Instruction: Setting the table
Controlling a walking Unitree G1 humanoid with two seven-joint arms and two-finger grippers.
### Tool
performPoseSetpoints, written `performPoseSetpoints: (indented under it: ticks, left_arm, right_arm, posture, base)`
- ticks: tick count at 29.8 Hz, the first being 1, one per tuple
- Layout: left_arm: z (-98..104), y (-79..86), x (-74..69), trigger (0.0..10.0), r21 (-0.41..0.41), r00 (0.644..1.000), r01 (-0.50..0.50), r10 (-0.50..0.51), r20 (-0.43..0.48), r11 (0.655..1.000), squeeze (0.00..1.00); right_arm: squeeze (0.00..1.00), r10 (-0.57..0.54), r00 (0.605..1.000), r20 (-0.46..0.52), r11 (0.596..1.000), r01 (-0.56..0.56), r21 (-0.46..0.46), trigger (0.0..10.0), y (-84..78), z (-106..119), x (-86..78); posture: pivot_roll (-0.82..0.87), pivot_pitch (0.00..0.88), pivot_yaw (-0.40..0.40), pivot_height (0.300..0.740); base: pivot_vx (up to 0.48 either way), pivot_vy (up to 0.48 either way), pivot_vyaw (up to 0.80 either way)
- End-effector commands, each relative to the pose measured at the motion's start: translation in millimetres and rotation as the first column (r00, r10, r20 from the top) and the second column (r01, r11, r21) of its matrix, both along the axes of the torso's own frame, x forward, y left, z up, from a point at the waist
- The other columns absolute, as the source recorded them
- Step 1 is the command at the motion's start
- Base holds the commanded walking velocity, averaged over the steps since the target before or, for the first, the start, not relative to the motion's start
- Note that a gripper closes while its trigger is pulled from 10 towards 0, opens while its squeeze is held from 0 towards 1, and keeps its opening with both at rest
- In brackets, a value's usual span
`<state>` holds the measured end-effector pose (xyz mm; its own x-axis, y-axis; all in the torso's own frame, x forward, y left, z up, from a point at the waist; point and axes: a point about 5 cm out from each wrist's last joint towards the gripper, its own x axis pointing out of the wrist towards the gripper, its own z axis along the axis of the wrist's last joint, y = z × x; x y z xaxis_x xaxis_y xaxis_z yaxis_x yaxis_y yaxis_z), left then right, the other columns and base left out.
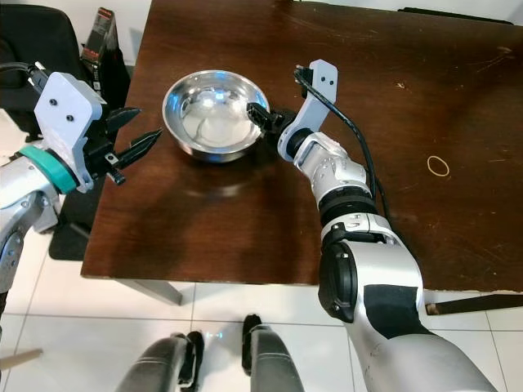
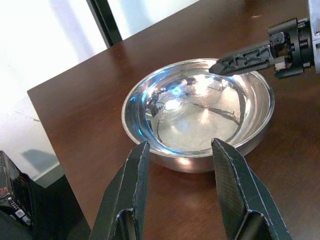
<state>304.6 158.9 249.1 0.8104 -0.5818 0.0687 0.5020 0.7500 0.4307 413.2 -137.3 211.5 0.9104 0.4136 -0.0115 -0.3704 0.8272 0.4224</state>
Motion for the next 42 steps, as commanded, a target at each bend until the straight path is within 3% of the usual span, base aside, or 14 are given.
performPoseSetpoints:
  ticks: [1, 2, 3, 4, 6, 10, 12, 13, 15, 17, 19, 23, 26, 42]
  left_arm:
    - [-1.4, -1.6, -1.9, 10.0, -0.009, 1.0, 0.013, -0.013, -0.009, 1.0, 0.0]
    - [-1.4, -1.9, -1.9, 10.0, -0.01, 1.0, 0.014, -0.014, -0.009, 1.0, 0.0]
    - [-1.4, -1.9, -1.9, 10.0, -0.01, 1.0, 0.014, -0.014, -0.009, 1.0, 0.0]
    - [-1.4, -2.0, -1.9, 10.0, -0.01, 1.0, 0.015, -0.015, -0.008, 1.0, 0.0]
    - [-1.3, -2.7, -1.9, 10.0, -0.014, 1.0, 0.015, -0.015, -0.007, 1.0, 0.0]
    - [-2.6, -5.8, -2.2, 10.0, -0.037, 1.0, -0.017, 0.017, 0.003, 0.999, 0.0]
    - [-2.6, -5.8, -2.2, 10.0, -0.037, 1.0, -0.017, 0.017, 0.003, 0.999, 0.0]
    - [-3.6, -5.5, -2.5, 10.0, -0.04, 0.999, -0.037, 0.038, 0.008, 0.999, 0.0]
    - [-13.5, -6.4, -5.7, 10.0, -0.109, 0.991, -0.13, 0.13, -0.007, 0.986, 0.0]
    - [-17.3, -7.4, -7.2, 10.0, -0.136, 0.987, -0.159, 0.158, -0.018, 0.978, 0.0]
    - [-21.1, -11.2, -8.8, 10.0, -0.166, 0.983, -0.185, 0.183, -0.026, 0.969, 0.0]
    - [-24.4, -14.5, -9.7, 10.0, -0.183, 0.979, -0.203, 0.2, -0.032, 0.962, 0.0]
    - [-48.2, -10.2, -9.8, 10.0, -0.186, 0.96, -0.278, 0.268, -0.077, 0.942, 0.0]
    - [-73.0, -17.1, -2.9, 10.0, -0.17, 0.94, -0.337, 0.322, -0.109, 0.926, 0.0]
  right_arm:
    - [1.0, -0.035, 0.999, 0.038, 0.999, 0.035, -0.015, 10.0, -5.4, 7.2, 1.8]
    - [0.13, -0.043, 0.995, 0.094, 0.998, 0.047, -0.038, 10.0, -8.8, 14.9, 2.0]
    - [0.13, -0.043, 0.995, 0.094, 0.998, 0.047, -0.038, 10.0, -8.8, 14.9, 2.0]
    - [0.0, -0.046, 0.99, 0.134, 0.997, 0.053, -0.053, 10.0, -10.8, 20.2, 1.9]
    - [0.0, -0.059, 0.977, 0.204, 0.994, 0.075, -0.073, 10.0, -16.0, 30.1, 0.7]
    - [0.0, -0.129, 0.87, 0.475, 0.963, 0.224, -0.148, 10.0, -39.5, 62.2, -19.8]
    - [0.0, -0.129, 0.87, 0.475, 0.963, 0.224, -0.148, 10.0, -39.5, 62.2, -19.8]
    - [0.0, -0.143, 0.848, 0.51, 0.957, 0.25, -0.147, 10.0, -43.0, 65.3, -26.3]
    - [0.0, -0.231, 0.793, 0.563, 0.933, 0.345, -0.103, 10.0, -50.3, 53.9, -62.3]
    - [0.0, -0.261, 0.782, 0.566, 0.923, 0.374, -0.091, 10.0, -51.7, 46.8, -75.8]
    - [0.0, -0.297, 0.778, 0.554, 0.907, 0.412, -0.092, 10.0, -52.3, 31.4, -91.7]
    - [0.0, -0.316, 0.781, 0.539, 0.892, 0.437, -0.111, 10.0, -52.2, 16.6, -103.0]
    - [0.0, -0.313, 0.782, 0.539, 0.833, 0.499, -0.24, 10.0, -59.0, -8.9, -131.9]
    - [0.0, -0.218, 0.798, 0.562, 0.779, 0.489, -0.392, 10.0, -63.7, 1.9, -128.5]
  posture:
    - [0.09, 0.166, 0.016, 0.74]
    - [0.09, 0.166, 0.016, 0.74]
    - [0.09, 0.166, 0.016, 0.74]
    - [0.09, 0.166, 0.016, 0.74]
    - [0.09, 0.164, 0.013, 0.74]
    - [0.1, 0.148, 0.031, 0.74]
    - [0.1, 0.148, 0.031, 0.74]
    - [0.1, 0.148, 0.031, 0.74]
    - [0.1, 0.109, 0.032, 0.74]
    - [0.1, 0.109, 0.032, 0.74]
    - [0.09, 0.098, 0.04, 0.74]
    - [0.08, 0.09, 0.046, 0.74]
    - [0.01, 0.039, 0.062, 0.74]
    - [0.0, 0.0, 0.028, 0.74]
  base:
    - [0.0, 0.0, 0.0]
    - [0.0, 0.0, 0.0]
    - [0.0, 0.0, 0.0]
    - [0.0, 0.0, 0.0]
    - [0.0, 0.0, 0.0]
    - [0.0, 0.0, 0.0]
    - [0.0, 0.0, 0.0]
    - [0.0, 0.0, 0.0]
    - [0.0, 0.0, 0.0]
    - [0.0, 0.0, 0.0]
    - [0.0, 0.0, 0.0]
    - [0.0, 0.0, 0.0]
    - [0.0, 0.0, 0.0]
    - [0.0, 0.0, 0.0]
